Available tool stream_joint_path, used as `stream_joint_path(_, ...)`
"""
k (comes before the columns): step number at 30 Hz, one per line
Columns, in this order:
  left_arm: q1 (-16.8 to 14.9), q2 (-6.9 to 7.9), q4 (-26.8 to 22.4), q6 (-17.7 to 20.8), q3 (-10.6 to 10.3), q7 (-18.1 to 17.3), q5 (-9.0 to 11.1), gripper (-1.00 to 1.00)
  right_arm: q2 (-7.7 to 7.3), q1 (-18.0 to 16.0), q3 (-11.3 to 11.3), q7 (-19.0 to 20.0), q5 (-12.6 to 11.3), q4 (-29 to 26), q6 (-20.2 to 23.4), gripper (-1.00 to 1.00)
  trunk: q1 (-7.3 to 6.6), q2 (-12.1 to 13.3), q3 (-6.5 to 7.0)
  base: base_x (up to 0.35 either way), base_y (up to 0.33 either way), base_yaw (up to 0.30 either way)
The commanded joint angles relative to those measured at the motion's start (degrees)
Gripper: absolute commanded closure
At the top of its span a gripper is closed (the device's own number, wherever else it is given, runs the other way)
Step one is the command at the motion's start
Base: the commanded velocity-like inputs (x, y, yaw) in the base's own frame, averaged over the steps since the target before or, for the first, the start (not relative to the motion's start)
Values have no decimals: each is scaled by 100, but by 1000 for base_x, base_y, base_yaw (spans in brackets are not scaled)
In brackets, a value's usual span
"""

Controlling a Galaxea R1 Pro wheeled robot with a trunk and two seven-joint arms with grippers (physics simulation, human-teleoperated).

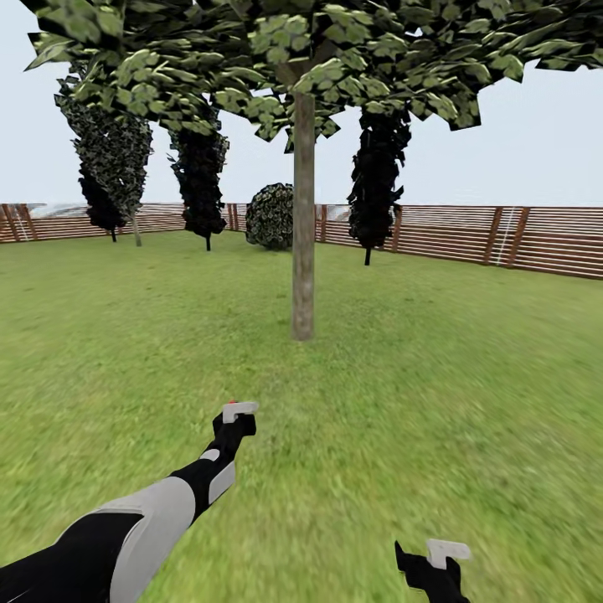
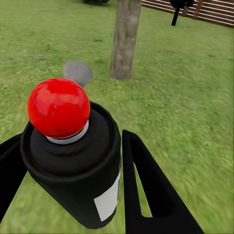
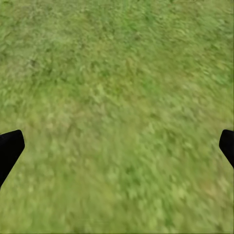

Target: In the garden, pick up the pesticide atomizer on the floor and spray pesticide onto both trees until each tree trunk is fully covered.

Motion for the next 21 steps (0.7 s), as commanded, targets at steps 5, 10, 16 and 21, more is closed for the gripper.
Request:
stream_joint_path(5, 0, 0, -2, 0, -3, 1, -2, 100, -42, 0, -12, -37, -7, -13, 5, -100, 0, 0, 0, 350, 0, 0)
stream_joint_path(10, 0, 0, 0, 0, -3, 1, -2, 100, -51, 0, -31, -171, -34, -9, -2, -100, 0, 0, 0, 350, 0, 0)
stream_joint_path(16, 0, 0, 2, 0, -3, 1, -2, 100, -79, 0, -41, -570, -36, -14, -18, -100, 0, 0, 0, 350, 0, 0)
stream_joint_path(21, 0, -10, 6, 0, -3, 1, -2, 100, -80, 0, -12, -618, -6, 82, 11, -100, 0, 0, 0, 350, 0, 0)
